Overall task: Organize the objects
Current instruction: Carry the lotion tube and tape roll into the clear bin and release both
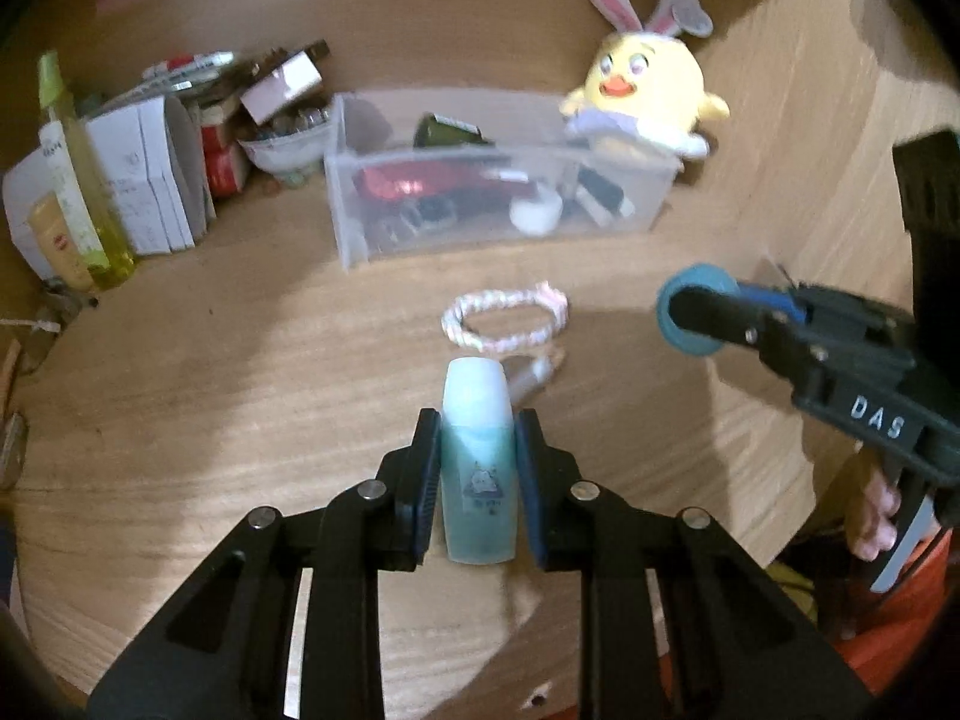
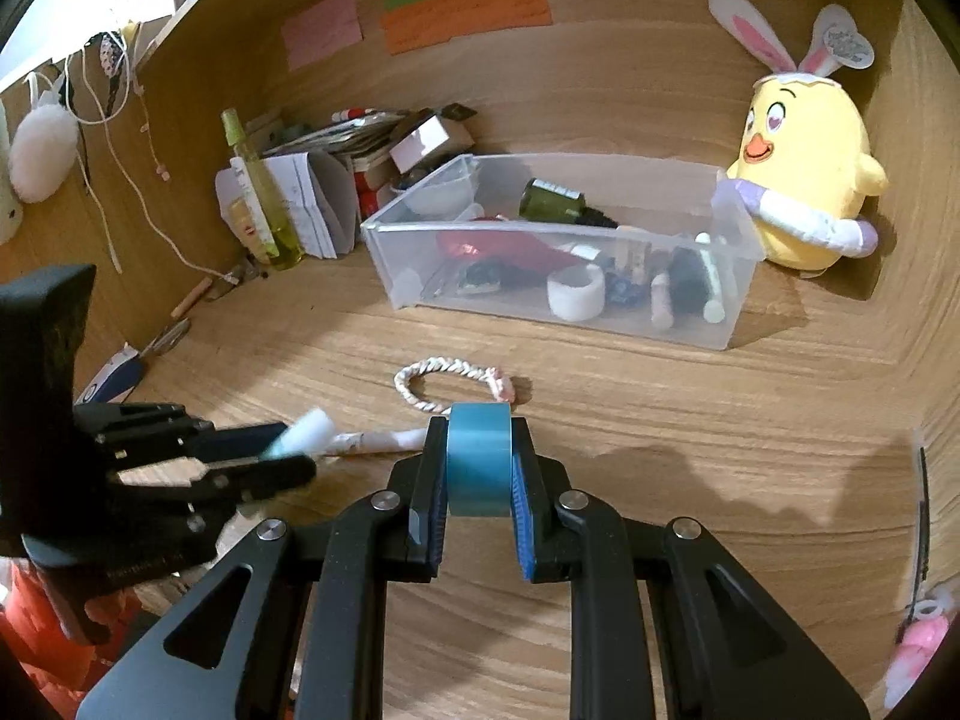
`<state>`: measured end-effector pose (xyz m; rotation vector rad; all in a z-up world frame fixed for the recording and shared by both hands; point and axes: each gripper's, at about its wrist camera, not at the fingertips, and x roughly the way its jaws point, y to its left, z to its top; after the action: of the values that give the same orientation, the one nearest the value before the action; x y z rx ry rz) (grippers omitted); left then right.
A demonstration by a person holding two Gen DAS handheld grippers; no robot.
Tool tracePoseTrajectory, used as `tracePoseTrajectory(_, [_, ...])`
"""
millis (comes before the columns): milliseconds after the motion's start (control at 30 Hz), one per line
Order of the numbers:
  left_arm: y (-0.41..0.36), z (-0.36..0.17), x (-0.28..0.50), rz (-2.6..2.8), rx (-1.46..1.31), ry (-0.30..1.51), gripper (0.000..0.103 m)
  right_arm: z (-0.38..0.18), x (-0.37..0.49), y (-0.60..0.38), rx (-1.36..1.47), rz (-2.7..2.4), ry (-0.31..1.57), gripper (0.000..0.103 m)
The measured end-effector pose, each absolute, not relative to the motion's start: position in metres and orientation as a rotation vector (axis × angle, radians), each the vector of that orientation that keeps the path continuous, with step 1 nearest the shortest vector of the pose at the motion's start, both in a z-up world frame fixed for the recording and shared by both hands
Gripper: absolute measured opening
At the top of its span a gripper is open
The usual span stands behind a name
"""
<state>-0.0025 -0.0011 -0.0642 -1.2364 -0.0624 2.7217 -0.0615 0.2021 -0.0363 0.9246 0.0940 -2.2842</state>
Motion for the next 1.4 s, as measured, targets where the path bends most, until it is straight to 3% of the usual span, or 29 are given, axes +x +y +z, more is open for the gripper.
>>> tracePoseTrajectory(700, [-0.015, 0.017, -0.055, 2.914, -0.915, -0.157, 0.024, 0.030, -0.100, 0.210, 0.703, -2.421, 0.110, 0.016])
tracePoseTrajectory(1400, [-0.018, 0.025, -0.124, 2.947, -0.931, -0.218, 0.024, 0.040, -0.174, 0.201, 0.712, -2.484, 0.138, 0.016])
